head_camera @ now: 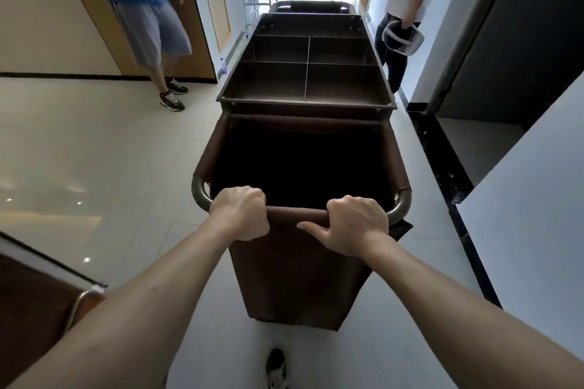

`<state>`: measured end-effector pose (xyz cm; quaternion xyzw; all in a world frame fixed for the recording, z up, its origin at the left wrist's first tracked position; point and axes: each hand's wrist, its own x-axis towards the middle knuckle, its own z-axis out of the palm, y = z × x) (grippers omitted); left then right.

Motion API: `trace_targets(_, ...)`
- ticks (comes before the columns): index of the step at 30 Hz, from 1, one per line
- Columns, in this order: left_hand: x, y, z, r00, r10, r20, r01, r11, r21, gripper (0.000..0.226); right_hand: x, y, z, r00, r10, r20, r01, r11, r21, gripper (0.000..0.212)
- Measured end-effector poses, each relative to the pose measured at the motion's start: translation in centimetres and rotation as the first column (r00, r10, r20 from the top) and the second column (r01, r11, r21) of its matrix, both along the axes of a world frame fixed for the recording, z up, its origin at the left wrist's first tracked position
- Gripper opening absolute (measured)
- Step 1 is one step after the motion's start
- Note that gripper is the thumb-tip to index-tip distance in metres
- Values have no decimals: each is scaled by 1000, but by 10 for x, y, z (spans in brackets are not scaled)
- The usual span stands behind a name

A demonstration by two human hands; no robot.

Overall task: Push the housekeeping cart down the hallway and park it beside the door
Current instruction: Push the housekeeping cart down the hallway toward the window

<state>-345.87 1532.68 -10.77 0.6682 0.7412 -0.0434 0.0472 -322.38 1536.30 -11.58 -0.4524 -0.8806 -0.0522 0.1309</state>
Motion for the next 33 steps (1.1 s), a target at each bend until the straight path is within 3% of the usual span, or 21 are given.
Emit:
trace_targets(16,-64,253,7,997,-55,57,60,994,-88,16,-63,249,2,996,-65,54,66,998,-20,71)
trace_targets(33,-135,514,8,1000,-19,-11,18,998,-67,25,-136,509,0,999,-38,8,38,998,-41,73)
